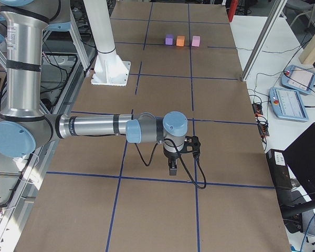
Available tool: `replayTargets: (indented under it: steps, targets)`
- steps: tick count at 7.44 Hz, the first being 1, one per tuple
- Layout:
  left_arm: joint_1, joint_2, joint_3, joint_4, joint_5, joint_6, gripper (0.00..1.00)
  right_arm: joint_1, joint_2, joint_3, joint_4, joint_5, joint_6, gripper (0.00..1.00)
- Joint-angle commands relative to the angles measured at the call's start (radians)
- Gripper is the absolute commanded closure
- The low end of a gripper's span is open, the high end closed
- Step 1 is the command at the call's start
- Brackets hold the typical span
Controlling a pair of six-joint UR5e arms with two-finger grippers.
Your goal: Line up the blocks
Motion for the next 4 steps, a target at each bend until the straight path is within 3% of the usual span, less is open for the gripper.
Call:
replayTargets:
  steps: [1, 4]
  targets:
    - [0.000, 0.001, -0.011, -0.001, 0.003, 0.000, 0.00, 0.000, 0.000, 0.000, 0.000, 0.000, 0.000, 0.00]
    - [0.000, -0.003, -0.005, -0.001, 0.004, -0.002, 0.00, 0.000, 0.000, 0.000, 0.000, 0.000, 0.000, 0.00]
